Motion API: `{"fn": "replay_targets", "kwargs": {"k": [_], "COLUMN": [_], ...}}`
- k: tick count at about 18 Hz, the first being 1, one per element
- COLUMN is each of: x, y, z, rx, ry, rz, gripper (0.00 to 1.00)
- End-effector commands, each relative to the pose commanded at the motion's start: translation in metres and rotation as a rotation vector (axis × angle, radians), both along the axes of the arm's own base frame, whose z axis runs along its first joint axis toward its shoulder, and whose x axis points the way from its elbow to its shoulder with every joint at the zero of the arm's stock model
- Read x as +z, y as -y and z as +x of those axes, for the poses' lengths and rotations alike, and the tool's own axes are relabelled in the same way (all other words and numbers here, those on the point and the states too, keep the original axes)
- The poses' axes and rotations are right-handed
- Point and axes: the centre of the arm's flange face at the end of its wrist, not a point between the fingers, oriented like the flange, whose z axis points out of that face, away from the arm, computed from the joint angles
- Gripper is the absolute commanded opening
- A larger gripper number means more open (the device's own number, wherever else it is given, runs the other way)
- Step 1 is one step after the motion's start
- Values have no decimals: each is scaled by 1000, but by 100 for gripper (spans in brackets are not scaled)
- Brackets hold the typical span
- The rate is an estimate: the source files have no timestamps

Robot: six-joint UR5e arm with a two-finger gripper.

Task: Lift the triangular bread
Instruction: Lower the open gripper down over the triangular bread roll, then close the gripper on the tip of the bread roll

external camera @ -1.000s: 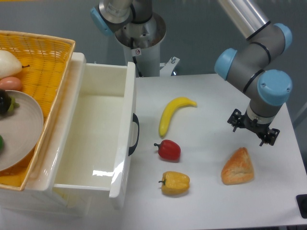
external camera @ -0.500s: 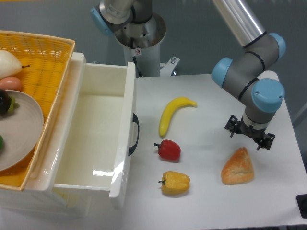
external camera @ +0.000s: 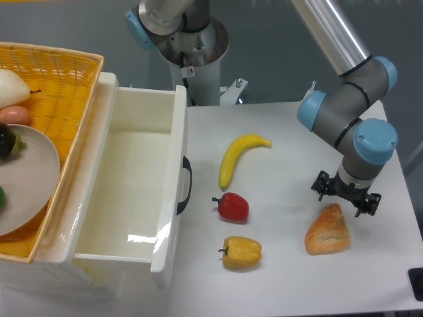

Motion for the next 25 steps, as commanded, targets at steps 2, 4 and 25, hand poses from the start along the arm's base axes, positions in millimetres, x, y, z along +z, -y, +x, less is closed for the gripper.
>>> {"fn": "replay_targets", "kwargs": {"k": [2,4,25], "x": [-5,-4,33], "y": [-3,-5,-2], "z": [1,0,0], "rx": [6,29,47], "ry": [7,15,-25], "rz": [-1,22,45], "gripper": [97,83,0]}}
